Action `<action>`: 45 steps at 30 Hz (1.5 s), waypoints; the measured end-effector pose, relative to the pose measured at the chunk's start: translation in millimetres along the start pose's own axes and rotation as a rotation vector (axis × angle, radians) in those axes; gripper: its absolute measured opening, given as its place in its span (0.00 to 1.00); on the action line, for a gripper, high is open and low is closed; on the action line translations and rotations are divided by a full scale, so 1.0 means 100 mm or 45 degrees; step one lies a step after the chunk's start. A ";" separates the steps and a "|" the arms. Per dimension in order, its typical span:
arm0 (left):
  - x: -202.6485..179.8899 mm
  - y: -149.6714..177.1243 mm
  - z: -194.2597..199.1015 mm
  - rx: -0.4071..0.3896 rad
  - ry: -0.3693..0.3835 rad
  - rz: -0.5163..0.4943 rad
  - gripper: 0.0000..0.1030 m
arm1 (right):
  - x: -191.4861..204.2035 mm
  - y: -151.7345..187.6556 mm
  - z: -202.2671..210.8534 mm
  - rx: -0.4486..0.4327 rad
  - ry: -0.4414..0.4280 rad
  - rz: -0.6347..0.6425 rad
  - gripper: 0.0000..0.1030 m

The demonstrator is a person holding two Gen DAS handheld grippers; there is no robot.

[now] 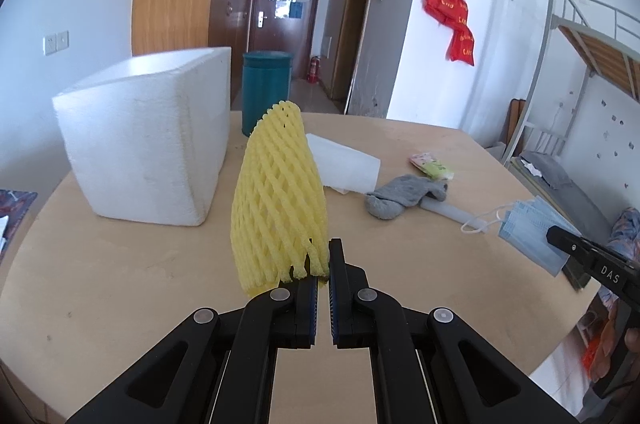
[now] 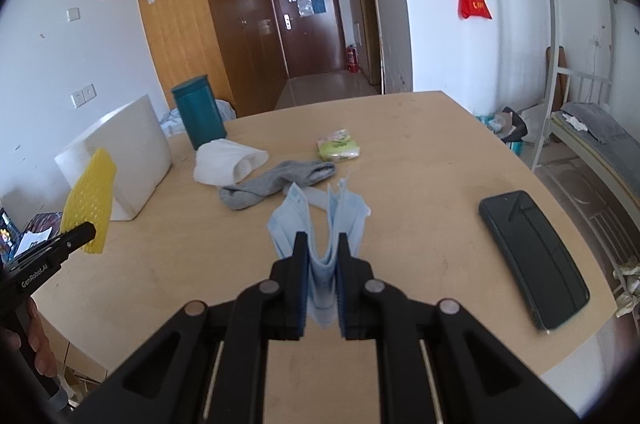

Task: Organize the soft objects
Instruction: 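Lift and carry the yellow net and blue mask toward the white foam box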

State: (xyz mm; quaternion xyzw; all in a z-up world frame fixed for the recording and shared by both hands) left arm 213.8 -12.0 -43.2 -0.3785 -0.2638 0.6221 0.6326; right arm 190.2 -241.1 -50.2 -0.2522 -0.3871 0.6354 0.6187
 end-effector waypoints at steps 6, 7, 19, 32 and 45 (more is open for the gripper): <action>-0.07 0.12 0.26 -0.036 0.004 -0.019 0.05 | 0.13 0.08 0.22 -0.046 -0.025 0.019 0.14; -0.09 0.13 0.29 -0.043 0.005 -0.021 0.05 | 0.14 0.10 0.27 -0.055 -0.029 0.021 0.14; -0.19 0.35 0.99 -0.172 0.005 -0.053 0.05 | 0.44 0.30 0.89 -0.185 -0.091 0.094 0.14; -0.08 0.53 1.68 -0.334 -0.083 -0.064 0.05 | 0.90 0.42 1.30 -0.311 -0.216 0.204 0.14; 0.15 0.60 1.91 -0.391 -0.198 -0.018 0.05 | 1.21 0.38 1.25 -0.347 -0.318 0.252 0.14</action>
Point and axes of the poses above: each gripper's, at about its wrist camera, not at the fingertips, and z roughly against the way its jaws point, x to its left, y to its underside, the point moved 3 cm from there along -z, roughly the way its jaws point
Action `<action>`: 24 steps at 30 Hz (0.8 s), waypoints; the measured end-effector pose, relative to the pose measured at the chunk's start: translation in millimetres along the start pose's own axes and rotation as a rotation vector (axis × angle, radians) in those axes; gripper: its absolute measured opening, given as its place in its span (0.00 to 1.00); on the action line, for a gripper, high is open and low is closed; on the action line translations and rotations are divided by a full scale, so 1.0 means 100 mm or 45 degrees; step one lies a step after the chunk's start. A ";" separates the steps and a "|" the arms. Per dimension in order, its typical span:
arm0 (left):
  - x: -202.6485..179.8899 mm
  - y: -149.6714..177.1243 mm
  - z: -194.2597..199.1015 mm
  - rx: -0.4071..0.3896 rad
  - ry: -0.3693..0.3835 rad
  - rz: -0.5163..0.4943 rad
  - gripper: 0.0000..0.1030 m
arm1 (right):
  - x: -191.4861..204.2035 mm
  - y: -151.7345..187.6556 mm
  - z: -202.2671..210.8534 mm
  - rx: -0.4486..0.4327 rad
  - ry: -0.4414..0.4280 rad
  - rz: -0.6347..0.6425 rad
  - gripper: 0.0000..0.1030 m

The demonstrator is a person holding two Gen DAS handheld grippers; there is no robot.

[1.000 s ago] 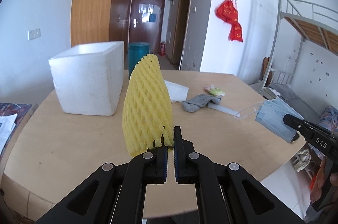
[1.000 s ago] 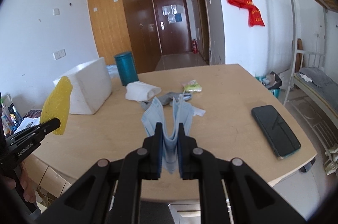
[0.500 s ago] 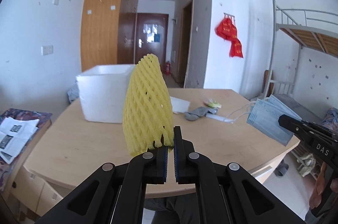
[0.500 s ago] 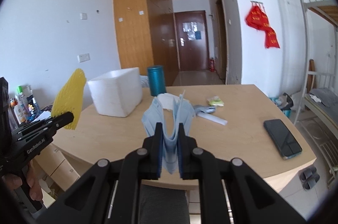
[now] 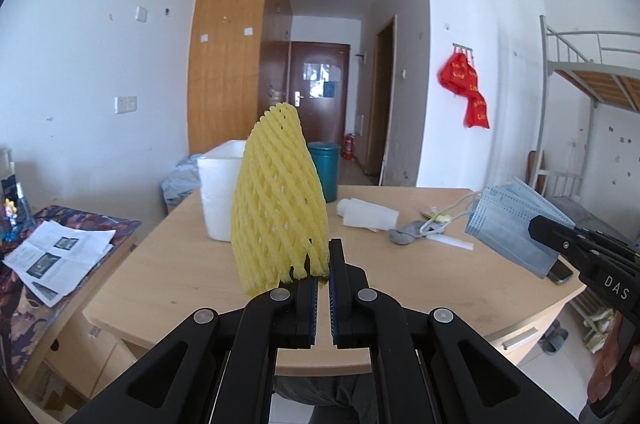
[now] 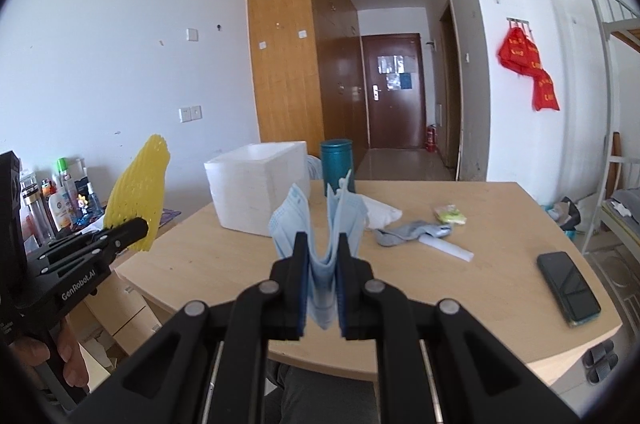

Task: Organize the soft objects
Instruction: 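Lift and carry the yellow net and blue mask toward the white foam box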

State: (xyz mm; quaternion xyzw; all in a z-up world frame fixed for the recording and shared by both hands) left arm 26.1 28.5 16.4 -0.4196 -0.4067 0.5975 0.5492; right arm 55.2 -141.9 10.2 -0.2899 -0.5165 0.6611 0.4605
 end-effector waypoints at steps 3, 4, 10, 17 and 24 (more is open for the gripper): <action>0.08 0.00 0.01 -0.003 -0.025 0.013 0.05 | 0.09 -0.03 -0.04 -0.008 -0.030 0.020 0.14; 0.11 0.00 0.00 -0.003 -0.039 0.015 0.05 | 0.12 -0.04 -0.05 -0.012 -0.041 0.026 0.14; 0.29 -0.02 0.03 -0.018 -0.120 0.028 0.05 | 0.34 -0.08 -0.26 -0.003 -0.134 0.056 0.14; 0.52 -0.08 -0.04 -0.024 -0.207 0.057 0.05 | 0.53 -0.17 -0.54 0.006 -0.215 0.079 0.14; 0.68 -0.17 -0.22 -0.016 -0.247 0.073 0.05 | 0.62 -0.30 -0.80 0.015 -0.265 0.089 0.14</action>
Point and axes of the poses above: each gripper's, at about its wrist camera, not at the fingertips, and z roughly against the way its jaws point, x to its left, y to its underside, the point moved 3 cm from there along -z, roughly the way its jaws point
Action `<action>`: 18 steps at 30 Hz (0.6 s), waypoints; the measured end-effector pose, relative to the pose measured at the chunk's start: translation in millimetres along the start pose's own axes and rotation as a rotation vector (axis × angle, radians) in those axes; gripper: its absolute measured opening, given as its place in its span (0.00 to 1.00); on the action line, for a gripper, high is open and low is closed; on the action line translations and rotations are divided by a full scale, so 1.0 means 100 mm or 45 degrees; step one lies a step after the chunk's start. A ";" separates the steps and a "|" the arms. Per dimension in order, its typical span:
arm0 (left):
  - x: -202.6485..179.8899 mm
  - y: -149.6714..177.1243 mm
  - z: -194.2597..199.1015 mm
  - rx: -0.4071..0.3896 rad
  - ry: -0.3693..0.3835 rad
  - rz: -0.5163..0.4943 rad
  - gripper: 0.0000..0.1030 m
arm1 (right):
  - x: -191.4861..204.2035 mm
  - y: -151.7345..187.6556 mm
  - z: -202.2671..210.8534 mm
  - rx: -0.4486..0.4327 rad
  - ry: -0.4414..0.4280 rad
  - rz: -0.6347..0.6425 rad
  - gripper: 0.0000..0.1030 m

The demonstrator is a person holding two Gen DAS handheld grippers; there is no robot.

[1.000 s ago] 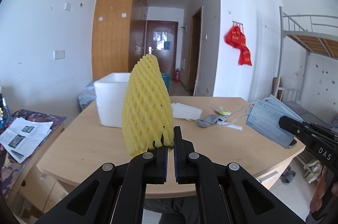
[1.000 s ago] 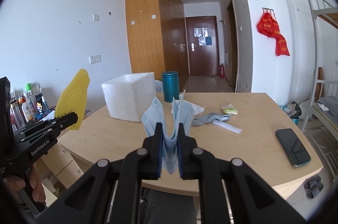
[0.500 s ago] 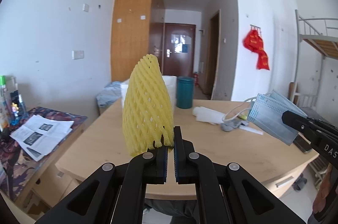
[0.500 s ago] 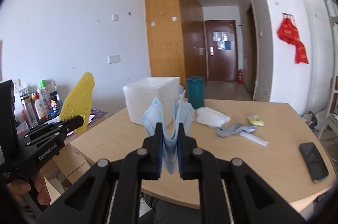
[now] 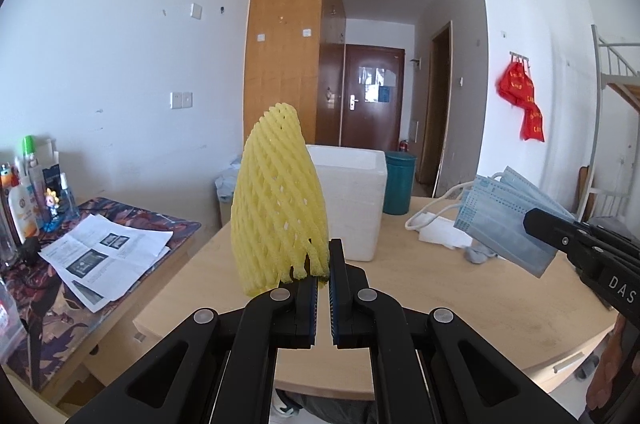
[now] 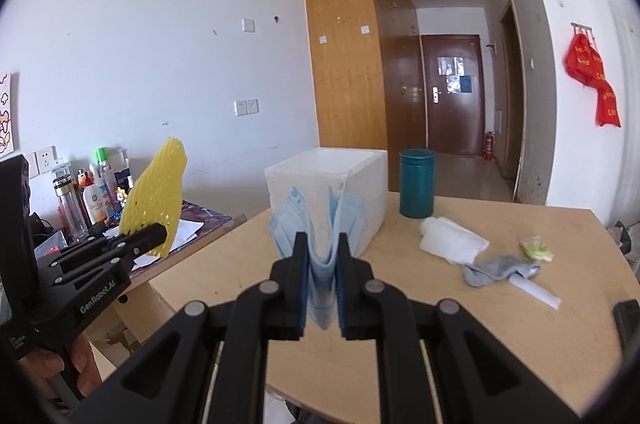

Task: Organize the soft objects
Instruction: 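Lift and carry the yellow net and blue mask toward the white foam box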

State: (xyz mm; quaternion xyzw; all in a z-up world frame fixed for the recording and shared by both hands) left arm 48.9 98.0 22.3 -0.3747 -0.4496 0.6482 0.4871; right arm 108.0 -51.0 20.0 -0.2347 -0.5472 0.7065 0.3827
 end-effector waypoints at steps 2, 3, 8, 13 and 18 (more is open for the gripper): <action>0.02 -0.03 -0.05 -0.003 -0.015 0.000 0.05 | -0.01 -0.04 -0.08 0.003 -0.004 0.007 0.14; 0.03 -0.05 -0.09 0.000 -0.019 0.003 0.05 | -0.01 -0.06 -0.11 0.004 -0.007 0.009 0.14; 0.06 -0.14 -0.27 0.010 -0.039 0.010 0.05 | -0.03 -0.18 -0.29 0.017 -0.014 0.020 0.14; 0.09 -0.22 -0.50 0.028 -0.035 0.020 0.05 | -0.08 -0.27 -0.45 0.031 -0.015 0.023 0.14; 0.10 -0.30 -0.70 0.044 -0.028 0.024 0.05 | -0.14 -0.34 -0.61 0.048 -0.013 0.022 0.14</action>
Point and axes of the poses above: each gripper's, at about its wrist camera, not at the fingertips, and z roughly against the way its jaws point, x to its left, y to its underside, the point moved 3 cm from there along -z, roughly the way its jaws point
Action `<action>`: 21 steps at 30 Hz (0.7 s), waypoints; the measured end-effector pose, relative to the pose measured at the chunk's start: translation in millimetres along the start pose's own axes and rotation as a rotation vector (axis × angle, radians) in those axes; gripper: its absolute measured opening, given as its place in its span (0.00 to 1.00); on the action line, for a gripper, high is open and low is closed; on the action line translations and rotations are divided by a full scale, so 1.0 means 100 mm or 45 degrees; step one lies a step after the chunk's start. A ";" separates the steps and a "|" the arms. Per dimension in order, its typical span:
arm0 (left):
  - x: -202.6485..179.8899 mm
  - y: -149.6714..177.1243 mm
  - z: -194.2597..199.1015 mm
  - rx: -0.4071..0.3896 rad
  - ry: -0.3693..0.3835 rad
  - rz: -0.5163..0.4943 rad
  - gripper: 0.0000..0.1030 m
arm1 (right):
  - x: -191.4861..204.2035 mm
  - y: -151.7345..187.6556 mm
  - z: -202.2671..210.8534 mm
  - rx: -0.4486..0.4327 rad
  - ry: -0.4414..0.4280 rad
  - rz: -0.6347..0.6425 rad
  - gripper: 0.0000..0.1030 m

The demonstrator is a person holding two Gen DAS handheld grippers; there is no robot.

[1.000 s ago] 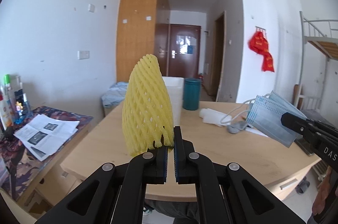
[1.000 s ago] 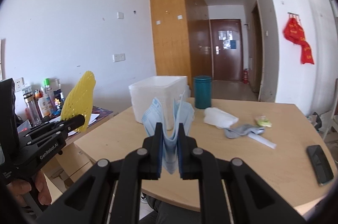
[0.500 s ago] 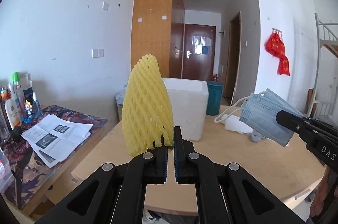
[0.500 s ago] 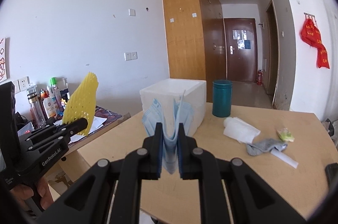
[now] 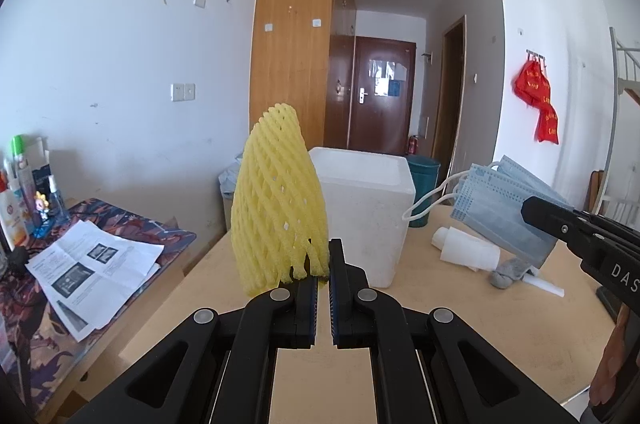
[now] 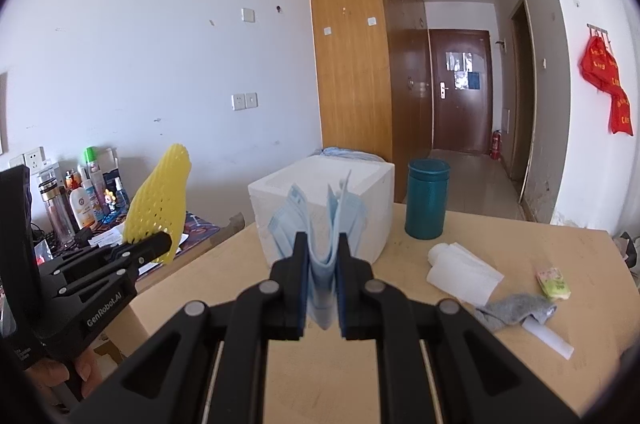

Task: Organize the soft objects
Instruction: 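Lift and carry the yellow net and blue mask toward the white foam box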

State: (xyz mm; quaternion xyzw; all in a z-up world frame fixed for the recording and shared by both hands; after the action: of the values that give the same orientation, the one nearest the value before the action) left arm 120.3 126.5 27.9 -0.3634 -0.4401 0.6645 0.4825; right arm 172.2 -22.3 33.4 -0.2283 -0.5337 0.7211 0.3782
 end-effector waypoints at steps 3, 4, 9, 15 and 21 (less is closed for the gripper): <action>0.00 -0.05 -0.11 0.012 0.014 0.011 0.05 | -0.01 -0.03 -0.07 0.008 -0.004 0.003 0.14; 0.00 -0.06 -0.15 0.015 0.019 0.012 0.05 | -0.02 -0.04 -0.09 0.010 -0.005 0.004 0.14; -0.06 -0.13 -0.27 0.015 0.023 -0.007 0.05 | -0.03 -0.11 -0.19 0.018 -0.004 0.008 0.14; -0.16 -0.27 -0.41 0.007 0.047 -0.040 0.05 | -0.04 -0.26 -0.31 0.022 0.000 0.021 0.14; -0.20 -0.40 -0.57 0.016 0.071 -0.050 0.05 | -0.06 -0.40 -0.46 0.038 -0.004 0.033 0.14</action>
State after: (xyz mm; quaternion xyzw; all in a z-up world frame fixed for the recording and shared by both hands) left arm 189.8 126.8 46.2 -0.3700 -0.4294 0.6471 0.5098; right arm 221.2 5.9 55.4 -0.2286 -0.5204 0.7343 0.3712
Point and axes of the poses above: each gripper's, at about its wrist camera, not at the fingertips, and z roughly against the way its jaws point, x to its left, y to its underside, the point moved 3 cm from there along -z, roughly the way its jaws point
